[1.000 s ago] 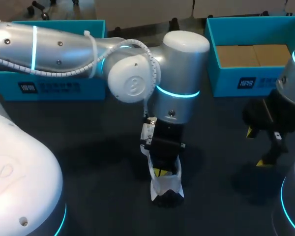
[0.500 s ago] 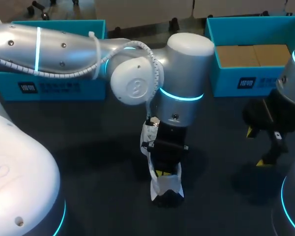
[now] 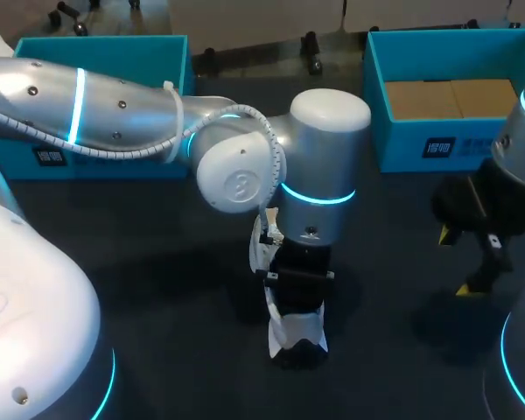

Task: Take the shoe out of the shoebox, open the shoe tongue, remove and reinsert the insole, then place the shoe into the shoebox

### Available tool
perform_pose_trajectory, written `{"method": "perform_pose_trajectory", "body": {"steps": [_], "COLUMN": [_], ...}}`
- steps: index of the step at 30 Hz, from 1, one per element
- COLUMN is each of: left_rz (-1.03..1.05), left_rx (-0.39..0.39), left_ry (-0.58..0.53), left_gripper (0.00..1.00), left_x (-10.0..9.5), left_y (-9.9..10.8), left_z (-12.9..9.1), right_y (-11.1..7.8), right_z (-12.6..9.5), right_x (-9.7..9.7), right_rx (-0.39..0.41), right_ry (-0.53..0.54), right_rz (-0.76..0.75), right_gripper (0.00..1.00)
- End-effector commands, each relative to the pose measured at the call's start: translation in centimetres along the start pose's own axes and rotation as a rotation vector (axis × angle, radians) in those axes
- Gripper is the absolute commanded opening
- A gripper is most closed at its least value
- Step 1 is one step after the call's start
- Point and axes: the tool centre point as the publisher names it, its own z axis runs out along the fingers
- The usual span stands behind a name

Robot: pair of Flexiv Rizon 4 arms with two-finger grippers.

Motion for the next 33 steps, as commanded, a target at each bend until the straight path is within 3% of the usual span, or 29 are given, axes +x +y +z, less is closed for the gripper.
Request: {"method": "perform_pose_trajectory", "body": {"steps": [1,8,18,24,33], "left_rz": [0.010,0.035,-0.003,-0.012,-0.059], "left_rx": [-0.011,-0.031,0.002,-0.068,-0.132], "left_ry": [-0.064,-0.172,-0.157,-0.094,-0.076], "left_gripper": [0.00,0.00,0.00,0.00,0.00], "left_x": [0.7,-0.1,-1.4,-1.7,-0.6], "left_y": [-0.7,-1.7,-1.5,-0.8,1.3], "left_z": [-2.1,-2.3,0.4,2.4,1.0], "right_y": [0.0,0.0,0.0,0.0,0.0], "right_z": [0.1,0.1,0.1,0.1,0.1], "right_x": [0.1,0.1,0.1,0.1,0.1], "right_rx": [0.001,0.001,0.001,0.001,0.001], "right_ry": [-0.003,-0.003,-0.003,-0.003,-0.003], "right_rz": [0.000,0.000,0.000,0.000,0.000], "right_gripper": [1.00,1.00,1.00,1.00,1.00]}}
